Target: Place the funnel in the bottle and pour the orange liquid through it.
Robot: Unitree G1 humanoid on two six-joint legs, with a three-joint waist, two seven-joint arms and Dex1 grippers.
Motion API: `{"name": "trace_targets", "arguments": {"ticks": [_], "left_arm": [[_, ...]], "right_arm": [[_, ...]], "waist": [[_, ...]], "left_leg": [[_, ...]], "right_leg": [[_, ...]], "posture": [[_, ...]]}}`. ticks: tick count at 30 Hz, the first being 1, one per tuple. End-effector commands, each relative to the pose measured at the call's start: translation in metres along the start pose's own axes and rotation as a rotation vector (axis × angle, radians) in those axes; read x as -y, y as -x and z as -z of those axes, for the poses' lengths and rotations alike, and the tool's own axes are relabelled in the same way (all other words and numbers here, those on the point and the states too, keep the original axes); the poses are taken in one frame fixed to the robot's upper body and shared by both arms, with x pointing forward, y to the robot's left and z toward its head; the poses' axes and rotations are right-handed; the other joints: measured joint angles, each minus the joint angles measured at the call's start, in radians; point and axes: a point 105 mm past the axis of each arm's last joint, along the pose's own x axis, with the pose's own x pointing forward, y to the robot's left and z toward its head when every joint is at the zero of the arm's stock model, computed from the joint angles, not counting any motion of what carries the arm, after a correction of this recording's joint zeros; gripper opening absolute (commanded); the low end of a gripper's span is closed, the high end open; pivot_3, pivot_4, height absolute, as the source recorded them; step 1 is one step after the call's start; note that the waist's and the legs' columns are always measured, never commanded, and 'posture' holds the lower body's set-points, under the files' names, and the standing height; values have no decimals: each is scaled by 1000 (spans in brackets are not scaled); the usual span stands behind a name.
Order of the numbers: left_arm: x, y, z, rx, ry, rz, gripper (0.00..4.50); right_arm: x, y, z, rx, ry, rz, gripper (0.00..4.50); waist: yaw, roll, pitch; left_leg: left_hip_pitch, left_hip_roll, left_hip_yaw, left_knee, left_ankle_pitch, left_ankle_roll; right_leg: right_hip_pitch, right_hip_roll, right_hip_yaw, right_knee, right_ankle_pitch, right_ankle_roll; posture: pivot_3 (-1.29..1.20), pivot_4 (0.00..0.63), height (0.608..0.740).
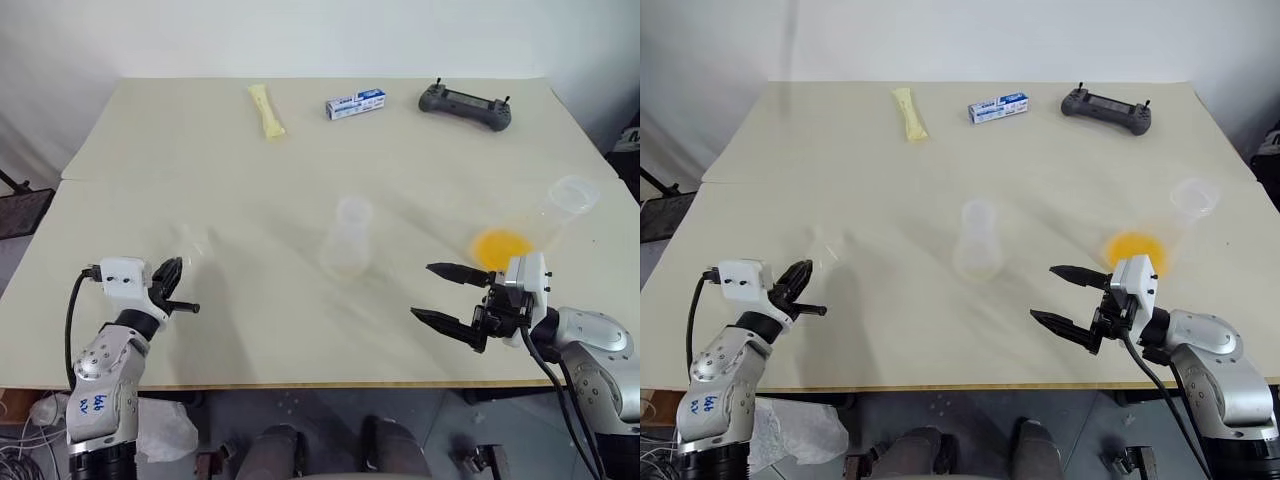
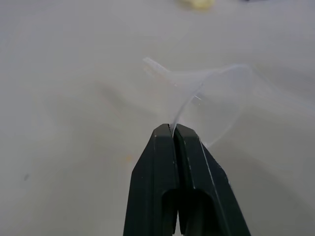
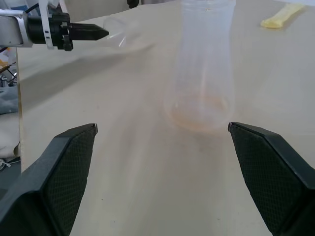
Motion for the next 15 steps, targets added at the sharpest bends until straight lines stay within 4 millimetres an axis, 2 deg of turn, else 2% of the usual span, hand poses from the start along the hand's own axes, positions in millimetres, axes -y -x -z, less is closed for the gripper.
{"name": "trace_targets", "arguments": {"ticks": [1, 6, 15], "left_arm": [[4, 2, -31, 98, 22, 86, 15], [19, -2, -62, 133, 43, 282, 15], [50, -18, -97, 94, 94, 520, 15]], "right_arm": [[-1, 1, -9, 31, 41, 5, 4500], [0, 1, -10, 36, 46, 14, 4500], [-4, 5, -6, 41, 45, 67, 4500]], "waist": [[0, 0, 0], [1, 0, 0], [1, 0, 0]], "left_leg": [[0, 0, 0, 0, 0, 0], [0, 0, 0, 0, 0, 0], [0, 0, 0, 0, 0, 0]], "right_leg": [[0, 0, 0, 0, 0, 0], [0, 0, 0, 0, 0, 0], [0, 1, 0, 1, 0, 0]], "posture": [[0, 150, 740], [0, 150, 740], [0, 150, 740]]}}
